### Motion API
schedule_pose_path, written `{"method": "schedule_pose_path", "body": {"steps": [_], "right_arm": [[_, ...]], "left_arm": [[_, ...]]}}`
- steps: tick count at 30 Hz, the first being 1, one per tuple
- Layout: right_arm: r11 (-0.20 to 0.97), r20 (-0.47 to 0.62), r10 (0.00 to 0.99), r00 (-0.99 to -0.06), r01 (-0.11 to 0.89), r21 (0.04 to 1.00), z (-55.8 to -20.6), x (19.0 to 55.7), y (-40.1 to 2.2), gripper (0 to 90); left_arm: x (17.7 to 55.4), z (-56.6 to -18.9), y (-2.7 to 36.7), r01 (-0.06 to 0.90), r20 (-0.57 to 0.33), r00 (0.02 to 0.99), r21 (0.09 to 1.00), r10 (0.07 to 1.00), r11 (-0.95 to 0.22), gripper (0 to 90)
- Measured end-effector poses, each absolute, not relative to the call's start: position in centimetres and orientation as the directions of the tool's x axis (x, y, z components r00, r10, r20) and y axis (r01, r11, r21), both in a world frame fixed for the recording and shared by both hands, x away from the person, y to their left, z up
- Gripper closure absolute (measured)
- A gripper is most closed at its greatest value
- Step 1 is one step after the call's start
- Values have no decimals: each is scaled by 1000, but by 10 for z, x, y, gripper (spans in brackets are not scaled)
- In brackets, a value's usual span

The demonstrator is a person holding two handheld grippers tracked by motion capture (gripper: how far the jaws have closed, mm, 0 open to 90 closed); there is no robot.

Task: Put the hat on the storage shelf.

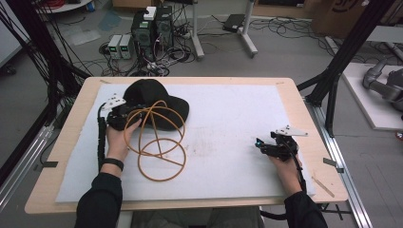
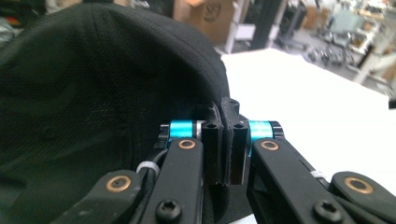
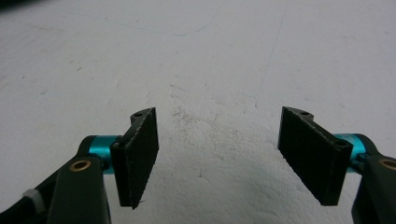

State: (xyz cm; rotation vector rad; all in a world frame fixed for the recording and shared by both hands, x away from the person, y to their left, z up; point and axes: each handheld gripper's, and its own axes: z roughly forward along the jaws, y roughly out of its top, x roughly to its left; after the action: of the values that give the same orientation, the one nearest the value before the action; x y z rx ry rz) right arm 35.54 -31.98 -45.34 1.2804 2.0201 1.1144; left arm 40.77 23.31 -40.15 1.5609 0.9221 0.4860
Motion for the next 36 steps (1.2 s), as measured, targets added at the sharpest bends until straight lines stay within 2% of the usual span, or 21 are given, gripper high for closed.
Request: {"method": "schedule_pose_path", "body": {"steps": [7, 23, 36], "right_arm": [[232, 4, 901, -433, 491, 840, -453, 355, -319, 289], [245, -8, 900, -436, 489, 837, -453, 355, -317, 289], [256, -20, 898, -440, 484, 836, -453, 354, -316, 289]], "left_arm": [[393, -370, 256, 241, -199, 593, 968, 780, 64, 878], [377, -310, 285, 205, -228, 573, 970, 787, 133, 877], [357, -259, 283, 162, -236, 616, 972, 752, 172, 877]]}}
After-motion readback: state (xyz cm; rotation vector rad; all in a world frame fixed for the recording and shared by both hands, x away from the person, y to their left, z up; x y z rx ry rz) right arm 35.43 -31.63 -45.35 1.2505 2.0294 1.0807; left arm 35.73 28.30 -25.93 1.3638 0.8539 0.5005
